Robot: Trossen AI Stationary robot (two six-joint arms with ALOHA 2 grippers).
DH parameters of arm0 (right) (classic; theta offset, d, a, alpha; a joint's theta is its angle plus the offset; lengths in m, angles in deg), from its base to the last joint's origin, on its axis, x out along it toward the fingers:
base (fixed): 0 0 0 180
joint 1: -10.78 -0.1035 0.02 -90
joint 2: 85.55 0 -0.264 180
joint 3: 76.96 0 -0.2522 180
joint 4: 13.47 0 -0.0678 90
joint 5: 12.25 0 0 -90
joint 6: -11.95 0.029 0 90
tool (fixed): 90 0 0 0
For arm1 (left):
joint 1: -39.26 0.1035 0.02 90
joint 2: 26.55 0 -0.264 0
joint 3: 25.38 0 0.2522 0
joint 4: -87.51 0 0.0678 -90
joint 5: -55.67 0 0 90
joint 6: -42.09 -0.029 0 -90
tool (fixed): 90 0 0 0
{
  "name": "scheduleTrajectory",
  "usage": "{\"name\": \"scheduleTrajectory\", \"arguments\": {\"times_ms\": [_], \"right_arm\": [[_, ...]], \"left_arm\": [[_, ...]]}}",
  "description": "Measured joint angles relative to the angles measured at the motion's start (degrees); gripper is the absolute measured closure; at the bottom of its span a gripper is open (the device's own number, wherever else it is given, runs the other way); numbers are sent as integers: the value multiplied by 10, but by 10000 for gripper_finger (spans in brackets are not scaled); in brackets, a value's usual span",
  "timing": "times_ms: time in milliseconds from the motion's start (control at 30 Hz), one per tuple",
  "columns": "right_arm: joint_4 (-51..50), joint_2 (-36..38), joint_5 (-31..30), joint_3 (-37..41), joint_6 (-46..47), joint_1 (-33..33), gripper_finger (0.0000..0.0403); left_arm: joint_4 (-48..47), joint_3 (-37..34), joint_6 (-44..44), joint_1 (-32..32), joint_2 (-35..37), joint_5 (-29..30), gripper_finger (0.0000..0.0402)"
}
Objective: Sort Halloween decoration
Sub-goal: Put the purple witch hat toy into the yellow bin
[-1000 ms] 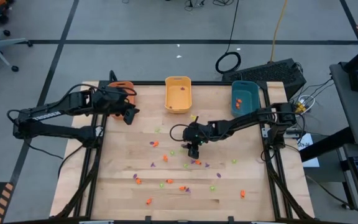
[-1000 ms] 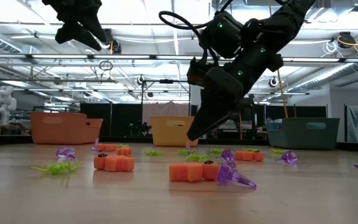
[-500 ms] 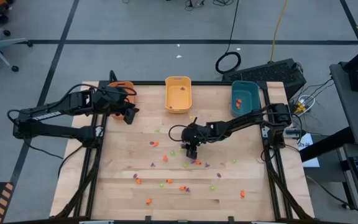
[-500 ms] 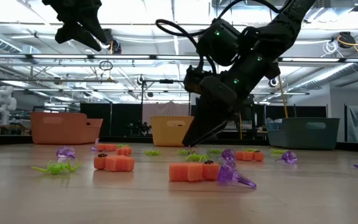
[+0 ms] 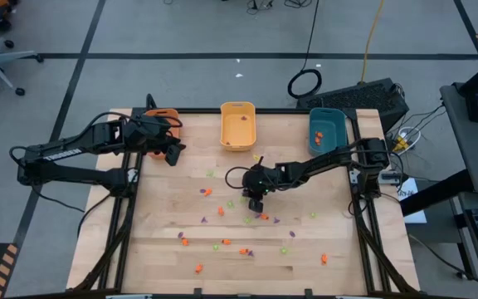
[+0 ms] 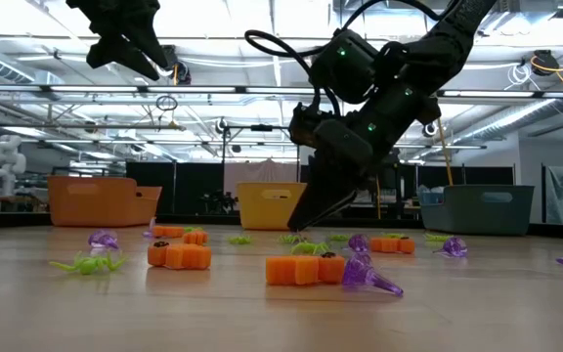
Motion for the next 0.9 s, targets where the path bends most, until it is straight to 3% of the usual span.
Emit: {"name": "scheduleTrajectory", "arguments": {"times_ms": [233, 500, 900], "right_arm": [[1, 0, 0, 0, 0, 0, 396], [-17, 14, 2, -33, -6, 11, 402], [-142, 151, 5, -147, -4, 81, 402]], "left_arm": [[0, 0, 0, 0, 0, 5, 243], [0, 0, 0, 0, 0, 9, 243], [1, 0, -1, 0, 0, 21, 243]]}}
